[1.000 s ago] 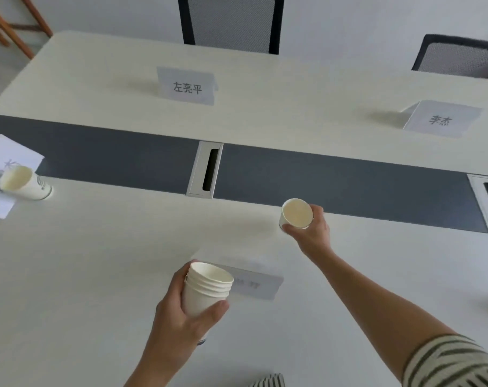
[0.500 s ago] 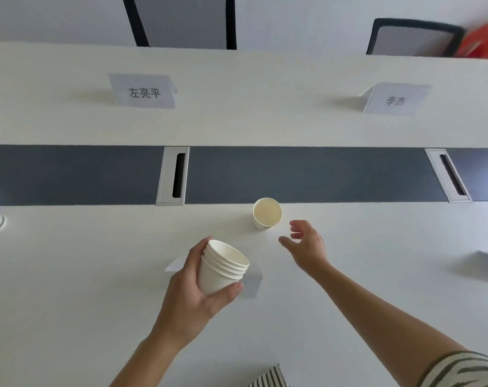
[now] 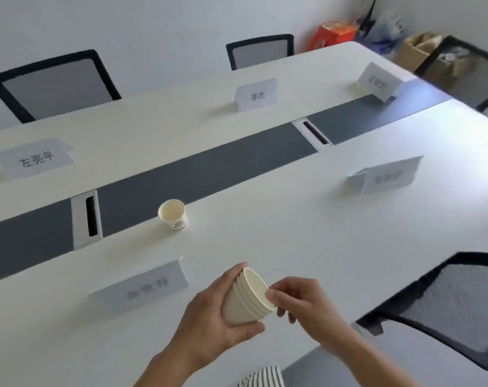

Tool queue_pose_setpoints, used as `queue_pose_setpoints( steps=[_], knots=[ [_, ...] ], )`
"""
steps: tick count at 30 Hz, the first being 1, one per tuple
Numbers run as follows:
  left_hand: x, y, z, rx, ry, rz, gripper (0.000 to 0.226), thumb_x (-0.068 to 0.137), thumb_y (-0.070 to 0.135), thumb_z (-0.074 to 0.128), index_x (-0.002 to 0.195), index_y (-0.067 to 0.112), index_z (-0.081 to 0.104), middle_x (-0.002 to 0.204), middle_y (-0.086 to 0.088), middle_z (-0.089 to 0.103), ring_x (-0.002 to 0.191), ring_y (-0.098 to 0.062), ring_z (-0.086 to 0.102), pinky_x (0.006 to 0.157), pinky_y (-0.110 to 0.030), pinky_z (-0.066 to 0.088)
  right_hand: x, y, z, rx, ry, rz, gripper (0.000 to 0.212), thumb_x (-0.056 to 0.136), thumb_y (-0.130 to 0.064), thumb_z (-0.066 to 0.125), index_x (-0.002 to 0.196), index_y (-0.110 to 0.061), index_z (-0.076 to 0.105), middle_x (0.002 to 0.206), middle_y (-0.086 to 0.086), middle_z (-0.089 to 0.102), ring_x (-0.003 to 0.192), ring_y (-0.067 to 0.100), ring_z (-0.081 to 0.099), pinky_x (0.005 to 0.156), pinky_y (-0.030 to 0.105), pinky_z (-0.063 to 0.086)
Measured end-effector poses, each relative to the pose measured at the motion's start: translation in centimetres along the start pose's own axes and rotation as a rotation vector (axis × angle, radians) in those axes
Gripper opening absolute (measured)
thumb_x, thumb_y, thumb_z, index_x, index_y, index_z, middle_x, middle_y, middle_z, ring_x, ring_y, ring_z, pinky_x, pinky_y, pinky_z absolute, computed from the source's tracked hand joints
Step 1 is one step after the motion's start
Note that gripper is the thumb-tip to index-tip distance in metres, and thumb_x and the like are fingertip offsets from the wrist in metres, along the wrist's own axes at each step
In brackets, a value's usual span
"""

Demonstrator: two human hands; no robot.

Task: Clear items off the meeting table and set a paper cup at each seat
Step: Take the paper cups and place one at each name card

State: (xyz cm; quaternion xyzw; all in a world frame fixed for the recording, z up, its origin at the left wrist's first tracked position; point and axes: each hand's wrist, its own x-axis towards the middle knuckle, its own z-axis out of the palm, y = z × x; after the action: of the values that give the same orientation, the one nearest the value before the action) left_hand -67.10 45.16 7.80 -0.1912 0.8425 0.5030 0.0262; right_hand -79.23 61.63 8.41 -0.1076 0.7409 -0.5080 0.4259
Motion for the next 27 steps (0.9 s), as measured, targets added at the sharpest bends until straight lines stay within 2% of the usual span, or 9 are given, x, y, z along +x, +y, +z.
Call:
queue_pose_setpoints(
  steps=[7, 11, 14, 17, 19, 21, 24, 26, 27],
  knots=[
    [-2.3, 7.8, 12.7, 0.085, -0.273, 0.176, 0.090, 0.057, 0.047, 0.084, 0.132, 0.058, 0.035, 0.116, 0.029, 0.057, 0.104, 0.000, 0.057, 0.090, -0.025, 0.051, -12.5, 8.2, -9.5, 0.248, 0.223, 0.074, 0.018, 0.064, -0.020, 0.075, 0.074, -0.006, 0.069, 0.059, 0.001, 0.060, 0.053, 0.011, 0.052, 0.050, 0.023, 0.040],
    [-4.1, 11.8, 20.7, 0.125, -0.447, 0.263, 0.084, 0.057, 0.041, 0.085, 0.126, 0.058, 0.040, 0.114, 0.025, 0.058, 0.100, -0.004, 0.060, 0.086, -0.030, 0.054, -19.7, 13.7, -14.2, 0.384, 0.344, 0.122, 0.008, 0.076, 0.000, 0.071, 0.074, -0.005, 0.065, 0.058, 0.005, 0.059, 0.048, 0.011, 0.051, 0.048, 0.020, 0.041],
    [-4.7, 15.2, 25.7, 0.117, -0.565, 0.313, 0.078, 0.058, 0.034, 0.085, 0.123, 0.054, 0.045, 0.107, 0.015, 0.064, 0.096, -0.010, 0.063, 0.083, -0.036, 0.055, -24.2, 16.6, -17.7, 0.484, 0.426, 0.143, 0.008, 0.070, -0.005, 0.072, 0.076, -0.004, 0.067, 0.060, 0.006, 0.063, 0.047, 0.012, 0.052, 0.050, 0.021, 0.045],
    [-4.1, 18.3, 29.9, 0.128, -0.677, 0.346, 0.075, 0.061, 0.031, 0.084, 0.124, 0.048, 0.047, 0.105, 0.011, 0.066, 0.095, -0.013, 0.065, 0.083, -0.041, 0.056, -26.8, 18.8, -21.2, 0.560, 0.506, 0.140, 0.012, 0.065, -0.009, 0.069, 0.076, -0.004, 0.067, 0.061, 0.004, 0.064, 0.046, 0.013, 0.052, 0.051, 0.022, 0.046],
    [-2.9, 20.2, 32.4, 0.144, -0.752, 0.367, 0.074, 0.061, 0.031, 0.084, 0.124, 0.045, 0.049, 0.105, 0.009, 0.066, 0.095, -0.015, 0.065, 0.082, -0.043, 0.056, -27.7, 19.9, -23.4, 0.588, 0.559, 0.125, 0.002, 0.072, -0.005, 0.068, 0.074, -0.005, 0.067, 0.061, 0.003, 0.063, 0.048, 0.012, 0.052, 0.052, 0.023, 0.046],
    [-1.3, 21.9, 34.8, 0.167, -0.823, 0.370, 0.071, 0.062, 0.027, 0.085, 0.123, 0.042, 0.051, 0.103, 0.006, 0.068, 0.093, -0.018, 0.067, 0.081, -0.045, 0.057, -28.2, 21.1, -26.1, 0.592, 0.634, 0.126, 0.011, 0.081, 0.001, 0.061, 0.074, -0.005, 0.067, 0.064, 0.004, 0.062, 0.055, 0.014, 0.055, 0.056, 0.026, 0.047],
    [1.8, 24.2, 38.6, 0.171, -0.885, 0.351, 0.066, 0.063, 0.022, 0.083, 0.119, 0.040, 0.055, 0.097, 0.001, 0.070, 0.082, -0.018, 0.069, 0.074, -0.047, 0.059, -28.7, 22.4, -31.1, 0.616, 0.726, 0.101, 0.015, 0.085, 0.001, 0.056, 0.082, -0.003, 0.070, 0.076, 0.012, 0.066, 0.065, 0.020, 0.057, 0.059, 0.030, 0.047],
    [4.4, 26.1, 41.3, 0.185, -0.896, 0.369, 0.067, 0.062, 0.027, 0.083, 0.120, 0.043, 0.053, 0.095, 0.002, 0.071, 0.080, -0.016, 0.069, 0.074, -0.046, 0.059, -29.1, 22.6, -34.8, 0.733, 0.730, 0.035, 0.014, 0.086, -0.009, 0.062, 0.094, -0.004, 0.073, 0.080, 0.012, 0.065, 0.063, 0.018, 0.055, 0.054, 0.025, 0.044],
    [5.6, 27.2, 42.5, 0.200, -0.894, 0.387, 0.068, 0.062, 0.031, 0.083, 0.121, 0.044, 0.052, 0.095, 0.004, 0.071, 0.081, -0.016, 0.069, 0.076, -0.045, 0.059, -29.4, 22.4, -36.5, 0.783, 0.712, -0.007, 0.023, 0.083, -0.018, 0.066, 0.101, -0.005, 0.073, 0.083, 0.011, 0.066, 0.065, 0.017, 0.055, 0.053, 0.024, 0.044]
  ],
)
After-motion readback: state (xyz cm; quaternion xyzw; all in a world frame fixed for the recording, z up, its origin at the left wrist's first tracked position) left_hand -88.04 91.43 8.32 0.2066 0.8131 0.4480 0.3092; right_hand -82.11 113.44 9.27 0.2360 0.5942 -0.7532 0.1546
